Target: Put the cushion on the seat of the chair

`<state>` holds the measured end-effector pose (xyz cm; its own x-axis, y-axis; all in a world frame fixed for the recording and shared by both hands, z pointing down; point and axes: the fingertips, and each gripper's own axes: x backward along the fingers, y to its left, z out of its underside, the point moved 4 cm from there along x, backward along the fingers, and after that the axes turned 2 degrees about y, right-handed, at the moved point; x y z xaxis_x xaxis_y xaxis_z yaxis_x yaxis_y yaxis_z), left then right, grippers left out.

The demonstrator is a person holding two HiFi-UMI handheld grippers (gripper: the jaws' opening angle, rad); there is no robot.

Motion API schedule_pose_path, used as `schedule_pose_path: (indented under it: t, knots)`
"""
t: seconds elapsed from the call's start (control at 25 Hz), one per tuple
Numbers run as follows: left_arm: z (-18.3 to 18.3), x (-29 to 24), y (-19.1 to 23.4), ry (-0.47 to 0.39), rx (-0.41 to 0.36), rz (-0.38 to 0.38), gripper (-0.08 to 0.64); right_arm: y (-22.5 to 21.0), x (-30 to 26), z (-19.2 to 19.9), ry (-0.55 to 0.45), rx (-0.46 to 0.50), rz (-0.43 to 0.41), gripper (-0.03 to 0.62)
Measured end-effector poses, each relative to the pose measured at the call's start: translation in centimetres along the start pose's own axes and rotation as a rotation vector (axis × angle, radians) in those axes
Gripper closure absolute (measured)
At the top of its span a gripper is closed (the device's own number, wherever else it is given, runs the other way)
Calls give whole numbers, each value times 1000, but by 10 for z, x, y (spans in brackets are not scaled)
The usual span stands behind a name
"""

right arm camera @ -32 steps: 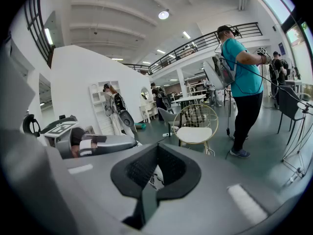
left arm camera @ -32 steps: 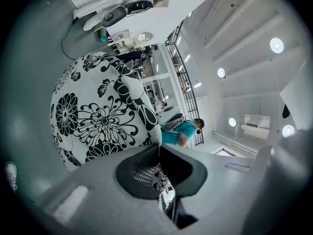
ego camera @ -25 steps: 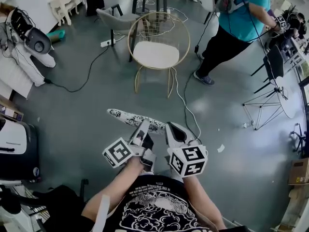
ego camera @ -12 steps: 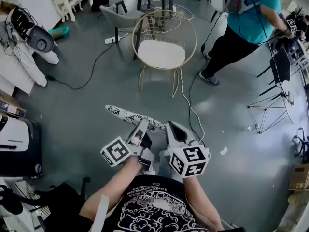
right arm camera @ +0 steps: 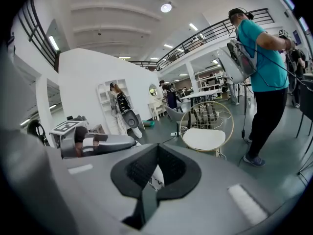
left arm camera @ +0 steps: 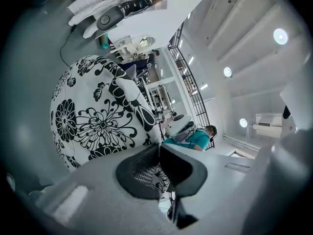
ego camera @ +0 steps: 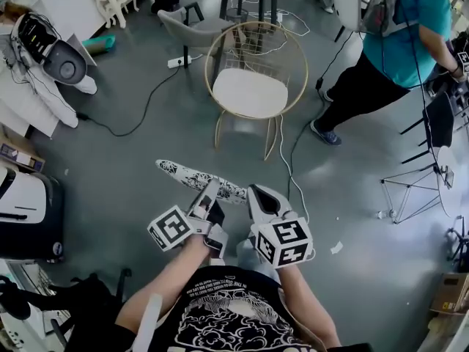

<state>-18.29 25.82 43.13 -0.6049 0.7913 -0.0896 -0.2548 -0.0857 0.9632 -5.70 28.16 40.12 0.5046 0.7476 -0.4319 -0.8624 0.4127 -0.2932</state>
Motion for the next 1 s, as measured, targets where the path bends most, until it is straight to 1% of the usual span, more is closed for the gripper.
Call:
schedule_pose_path:
  t: [0.12, 0.32, 0.44, 0.64, 0.72, 0.8, 0.92, 1.0]
  knots:
    - [1, -24, -8, -15, 23, 23, 549, -21, -7, -9, 5, -7, -20, 601]
    - [5, -61, -3, -9, -57, -60, 549, -65, -15, -24, -3, -52, -49, 601]
    - [13, -82, -3, -14, -63, -75, 549, -88, -13, -27, -6, -66, -55, 601]
    - [8, -103, -7, -32, -76, -82, 549, -107, -19, -40, -16, -69, -62, 601]
    - [7, -109, -7, -43, -65, -74, 549, -111, -21, -41, -15, -65, -62, 600]
    - [5, -117, -10, -57, -36, -36, 549, -115, -25, -42, -11, -64, -63, 601]
    - [-1, -129, -10, -66, -11, -8, 549, -120, -32, -43, -6, -65, -62, 601]
    - [-7, -138, -8, -64, -8, -6, 549, -123, -38, -46, -4, -57, -63, 601]
